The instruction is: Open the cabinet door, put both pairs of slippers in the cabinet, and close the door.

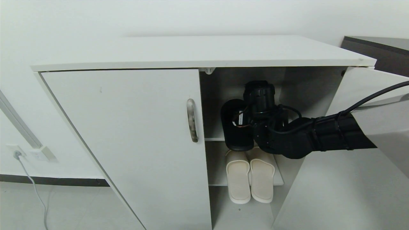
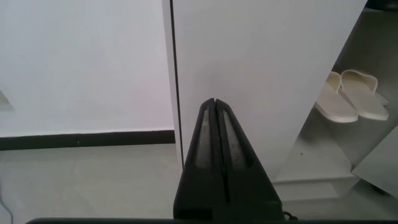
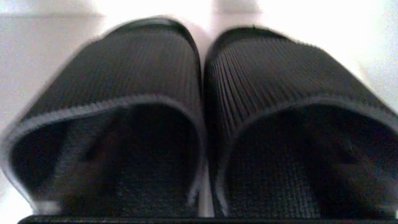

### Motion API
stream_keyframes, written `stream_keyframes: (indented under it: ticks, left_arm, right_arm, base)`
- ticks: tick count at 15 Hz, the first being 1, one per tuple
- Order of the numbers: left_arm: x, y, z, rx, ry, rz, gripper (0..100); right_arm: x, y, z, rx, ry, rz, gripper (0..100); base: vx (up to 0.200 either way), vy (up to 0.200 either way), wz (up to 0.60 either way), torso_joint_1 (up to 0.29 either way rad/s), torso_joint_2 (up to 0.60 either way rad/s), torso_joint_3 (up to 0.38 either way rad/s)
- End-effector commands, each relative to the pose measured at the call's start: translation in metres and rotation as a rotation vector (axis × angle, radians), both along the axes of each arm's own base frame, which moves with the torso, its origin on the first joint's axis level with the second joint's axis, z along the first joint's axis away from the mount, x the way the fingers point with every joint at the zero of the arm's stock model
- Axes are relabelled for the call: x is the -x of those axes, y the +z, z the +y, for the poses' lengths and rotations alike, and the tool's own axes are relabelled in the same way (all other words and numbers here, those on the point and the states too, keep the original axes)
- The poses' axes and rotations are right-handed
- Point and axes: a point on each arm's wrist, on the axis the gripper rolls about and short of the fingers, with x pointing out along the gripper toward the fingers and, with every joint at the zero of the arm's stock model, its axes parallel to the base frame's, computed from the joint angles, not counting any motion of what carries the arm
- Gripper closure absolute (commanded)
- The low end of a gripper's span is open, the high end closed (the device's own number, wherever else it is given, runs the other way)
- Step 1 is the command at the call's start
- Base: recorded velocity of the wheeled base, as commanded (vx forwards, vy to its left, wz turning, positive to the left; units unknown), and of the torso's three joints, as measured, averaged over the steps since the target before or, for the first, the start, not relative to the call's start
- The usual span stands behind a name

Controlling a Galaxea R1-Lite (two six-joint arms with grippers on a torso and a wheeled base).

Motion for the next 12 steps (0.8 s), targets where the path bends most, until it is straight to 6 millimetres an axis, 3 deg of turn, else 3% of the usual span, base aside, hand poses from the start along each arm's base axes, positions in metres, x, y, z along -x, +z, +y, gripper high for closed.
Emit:
stream_keyframes:
  ticks: [1,5,12]
  left_arm:
    - [0.0,0.0,0.0,0.0,0.001,0.001,100]
    - [0.0,0.0,0.0,0.002,0.001,0.001,100]
    - [0.0,0.0,0.0,0.0,-0.001,0.001,100]
  right_arm:
    - [0.014,0.008,-0.004,0.0,0.012,-0.002,0]
    - [0.045,0.02,-0.007,0.0,0.049,-0.005,0]
    - [0.131,0.028,-0.029,-0.008,0.19,-0.011,0]
  base:
    - [0.0,0.0,0.0,0.0,0.0,0.0]
    - [0.0,0.0,0.0,0.0,0.0,0.0]
    - [0.0,0.0,0.0,0.0,0.0,0.0]
